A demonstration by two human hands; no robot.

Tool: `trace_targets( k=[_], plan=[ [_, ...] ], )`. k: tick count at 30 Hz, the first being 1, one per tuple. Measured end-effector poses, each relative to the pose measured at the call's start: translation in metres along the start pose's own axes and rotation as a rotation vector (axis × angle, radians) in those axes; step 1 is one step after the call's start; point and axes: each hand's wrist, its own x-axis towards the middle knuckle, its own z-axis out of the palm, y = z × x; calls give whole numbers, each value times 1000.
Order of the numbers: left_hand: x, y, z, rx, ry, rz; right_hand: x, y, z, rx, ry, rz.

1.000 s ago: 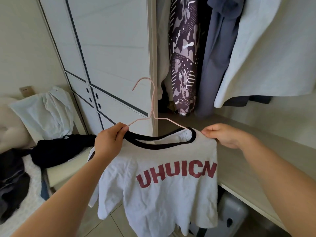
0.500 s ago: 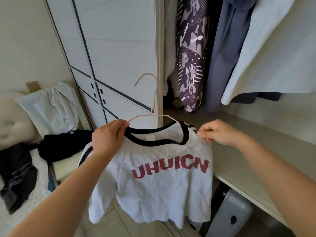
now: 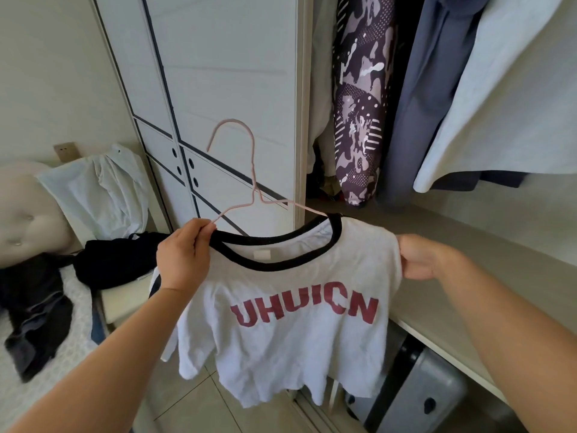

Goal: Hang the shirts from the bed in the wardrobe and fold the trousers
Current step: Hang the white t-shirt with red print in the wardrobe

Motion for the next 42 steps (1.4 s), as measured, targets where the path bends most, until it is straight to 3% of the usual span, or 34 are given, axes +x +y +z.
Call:
trace_targets(
  k=[3, 6, 10, 17, 19, 21, 24, 28, 30, 33, 37, 42],
  plan=[
    [2, -1, 0, -29, 12, -47, -11, -4, 1, -170, -84, 52],
    [2, 0, 3, -41, 12, -69, -18, -12, 10, -478, 18, 86],
    [4, 0, 2, -95, 14, -52, -11, -15, 13, -319, 216, 10],
    [8, -1, 0, -70, 7, 223, -10, -26, 11, -242, 327, -249],
    [8, -4, 0, -11, -23, 375, -10, -26, 6, -347, 305, -380],
    [6, -6, 3, 56, -56, 462, -8, -29, 3, -501, 398, -525],
    [4, -8, 6, 145, -31, 406, -8, -34, 6, -541, 411, -637],
    [1, -6, 6, 149, 5, 248, -14, -36, 6, -559, 205, -603],
    [1, -2, 5, 107, -13, 159, -14, -35, 5, -625, 192, -560],
    [2, 4, 3, 21, -43, 38, -6, -25, 2, -815, 229, -514],
    [4, 7, -1, 14, -30, 18, -2, -13, -16, -1045, 333, -479],
    [8, 1, -3, 24, -5, -16, -6, -7, -46, -1096, 493, -426]
  ],
)
